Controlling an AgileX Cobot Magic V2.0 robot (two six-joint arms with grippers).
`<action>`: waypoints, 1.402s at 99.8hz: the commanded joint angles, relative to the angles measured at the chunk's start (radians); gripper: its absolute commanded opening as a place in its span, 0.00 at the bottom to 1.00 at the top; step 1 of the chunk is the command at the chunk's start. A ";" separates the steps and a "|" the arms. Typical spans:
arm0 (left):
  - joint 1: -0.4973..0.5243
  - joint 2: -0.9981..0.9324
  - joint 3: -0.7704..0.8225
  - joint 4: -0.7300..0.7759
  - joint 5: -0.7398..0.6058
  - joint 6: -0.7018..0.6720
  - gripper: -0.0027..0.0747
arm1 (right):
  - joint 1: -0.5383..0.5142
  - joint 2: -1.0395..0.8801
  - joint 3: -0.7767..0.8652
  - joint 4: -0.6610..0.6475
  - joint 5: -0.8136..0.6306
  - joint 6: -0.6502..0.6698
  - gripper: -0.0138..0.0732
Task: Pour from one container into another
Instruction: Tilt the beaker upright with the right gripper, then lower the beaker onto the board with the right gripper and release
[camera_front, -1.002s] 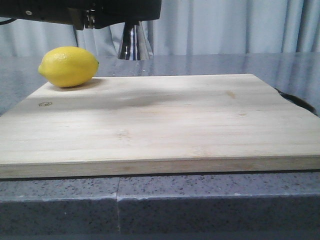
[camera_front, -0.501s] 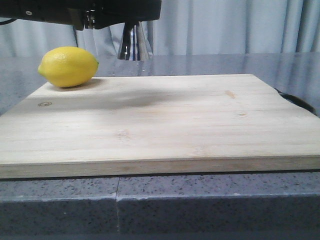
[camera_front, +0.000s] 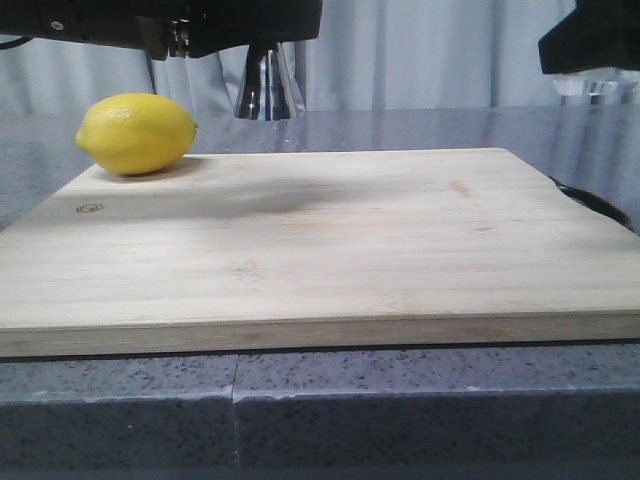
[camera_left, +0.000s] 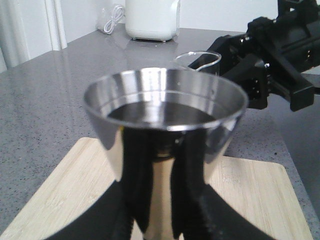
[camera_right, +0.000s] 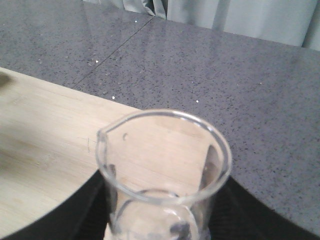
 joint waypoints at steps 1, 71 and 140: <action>-0.008 -0.050 -0.030 -0.091 0.097 -0.008 0.23 | -0.036 0.016 0.000 -0.001 -0.166 0.003 0.48; -0.008 -0.050 -0.030 -0.091 0.097 -0.008 0.23 | -0.104 0.291 0.036 -0.082 -0.530 -0.103 0.48; -0.008 -0.050 -0.030 -0.091 0.097 -0.008 0.23 | -0.100 0.291 0.038 -0.134 -0.474 -0.097 0.48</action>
